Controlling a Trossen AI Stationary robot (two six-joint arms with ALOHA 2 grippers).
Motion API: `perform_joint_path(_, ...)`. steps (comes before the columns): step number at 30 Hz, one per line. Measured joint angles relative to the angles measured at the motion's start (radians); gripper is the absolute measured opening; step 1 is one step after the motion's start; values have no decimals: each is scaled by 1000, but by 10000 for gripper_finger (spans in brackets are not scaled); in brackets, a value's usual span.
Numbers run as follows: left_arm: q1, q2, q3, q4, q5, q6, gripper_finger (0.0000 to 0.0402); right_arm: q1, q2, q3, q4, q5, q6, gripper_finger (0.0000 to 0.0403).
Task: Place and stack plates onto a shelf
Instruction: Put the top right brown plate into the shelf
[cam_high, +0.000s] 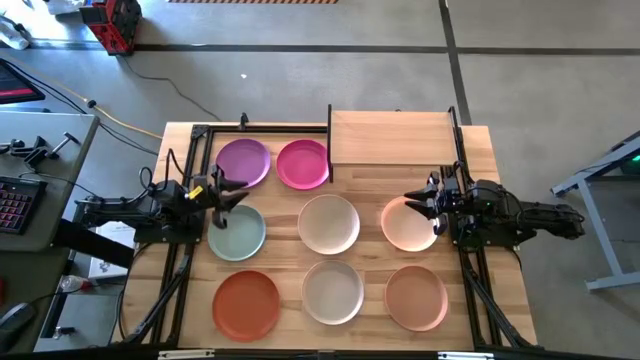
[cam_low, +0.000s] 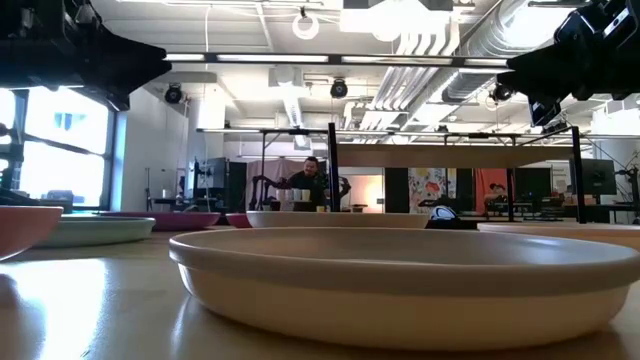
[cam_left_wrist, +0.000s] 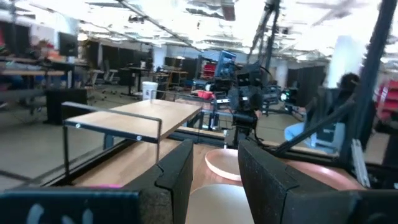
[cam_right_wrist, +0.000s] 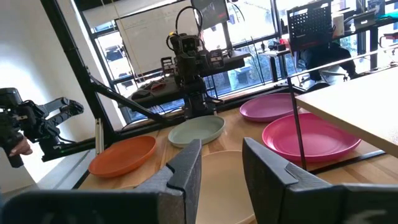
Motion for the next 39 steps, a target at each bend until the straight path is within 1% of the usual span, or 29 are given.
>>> perform_joint_path(3,0,0,0,-13,-66,-49,117,0,0,0,0,0,0,99)
perform_joint_path(7,0,0,0,-34,-106,-72,117,0,0,0,0,0,0,99)
perform_joint_path(10,0,0,0,-39,-117,-71,117,0,0,0,0,0,0,99)
perform_joint_path(15,0,0,0,-37,-120,-20,117,0,0,0,0,0,0,99)
perform_joint_path(27,0,0,0,-60,-127,-36,117,0,0,0,0,0,0,99)
perform_joint_path(30,0,0,0,-61,-119,-75,117,0,0,0,0,0,0,99)
perform_joint_path(39,0,0,0,-61,-118,-305,117,0,0,0,0,0,0,99)
